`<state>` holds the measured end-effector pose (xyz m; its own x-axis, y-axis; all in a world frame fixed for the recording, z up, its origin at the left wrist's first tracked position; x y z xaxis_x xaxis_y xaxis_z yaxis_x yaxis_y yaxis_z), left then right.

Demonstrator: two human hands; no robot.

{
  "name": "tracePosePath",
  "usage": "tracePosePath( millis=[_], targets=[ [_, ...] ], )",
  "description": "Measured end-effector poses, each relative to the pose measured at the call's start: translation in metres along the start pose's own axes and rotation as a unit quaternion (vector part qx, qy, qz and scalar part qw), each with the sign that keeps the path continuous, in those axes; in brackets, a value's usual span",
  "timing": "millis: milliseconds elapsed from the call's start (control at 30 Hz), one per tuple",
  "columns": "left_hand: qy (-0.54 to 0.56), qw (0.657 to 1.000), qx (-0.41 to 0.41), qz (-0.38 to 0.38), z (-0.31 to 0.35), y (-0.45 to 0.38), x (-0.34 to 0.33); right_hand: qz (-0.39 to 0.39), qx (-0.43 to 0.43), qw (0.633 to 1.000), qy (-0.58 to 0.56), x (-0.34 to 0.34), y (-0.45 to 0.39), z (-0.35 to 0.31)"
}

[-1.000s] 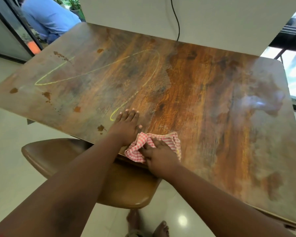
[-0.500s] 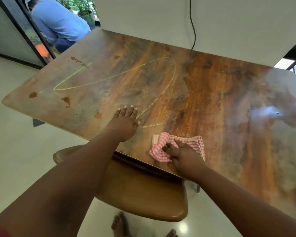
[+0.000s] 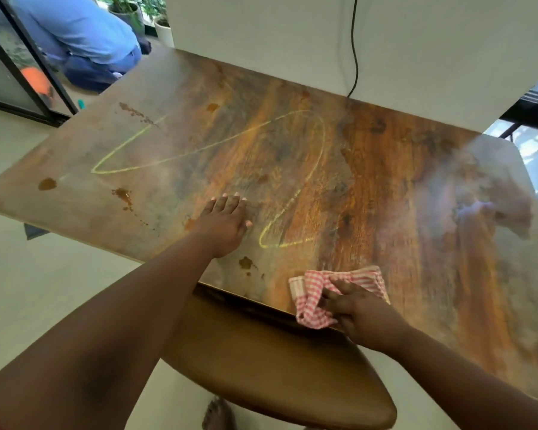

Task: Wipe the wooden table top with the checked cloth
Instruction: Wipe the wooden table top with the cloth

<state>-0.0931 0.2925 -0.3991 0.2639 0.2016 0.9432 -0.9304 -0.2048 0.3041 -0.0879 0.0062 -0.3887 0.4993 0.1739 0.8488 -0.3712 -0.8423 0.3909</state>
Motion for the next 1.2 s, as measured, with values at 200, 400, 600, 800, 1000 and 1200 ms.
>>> tracePosePath(
  millis=[200,400,600,800,1000,1200],
  targets=[
    [0.011,1.000,-0.026,-0.003,-0.008,0.001,-0.007,0.057,-0.100,0.993,-0.015,0.015,-0.059,-0.025],
    [0.025,0.997,-0.069,0.031,0.002,0.003,0.004,0.009,-0.071,0.995,0.064,0.001,-0.117,-0.091],
    [0.018,0.996,-0.081,0.019,0.001,0.001,0.005,-0.020,-0.041,0.995,0.094,-0.011,-0.088,-0.100],
    [0.008,0.996,-0.085,0.017,-0.004,0.000,0.005,-0.026,-0.093,0.993,0.072,-0.014,-0.045,-0.059],
    [0.015,0.995,-0.095,0.014,0.000,0.003,0.000,0.019,-0.184,0.982,0.028,0.015,-0.085,-0.049],
    [0.023,0.995,-0.093,0.020,0.014,-0.006,0.001,-0.004,-0.073,0.994,0.085,-0.007,-0.116,-0.108]
  ],
)
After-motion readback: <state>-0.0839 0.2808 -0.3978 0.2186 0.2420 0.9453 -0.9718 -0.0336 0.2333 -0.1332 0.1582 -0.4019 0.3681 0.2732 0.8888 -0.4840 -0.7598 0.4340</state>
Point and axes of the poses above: each hand's wrist, its own y-axis away from the middle knuckle, its own x-axis out of the back of the hand, z = x × y, the point moved 8 cm from there along -y, towards the middle knuckle, and after that the axes turned 5 degrees about -z, right-handed, at the moved point
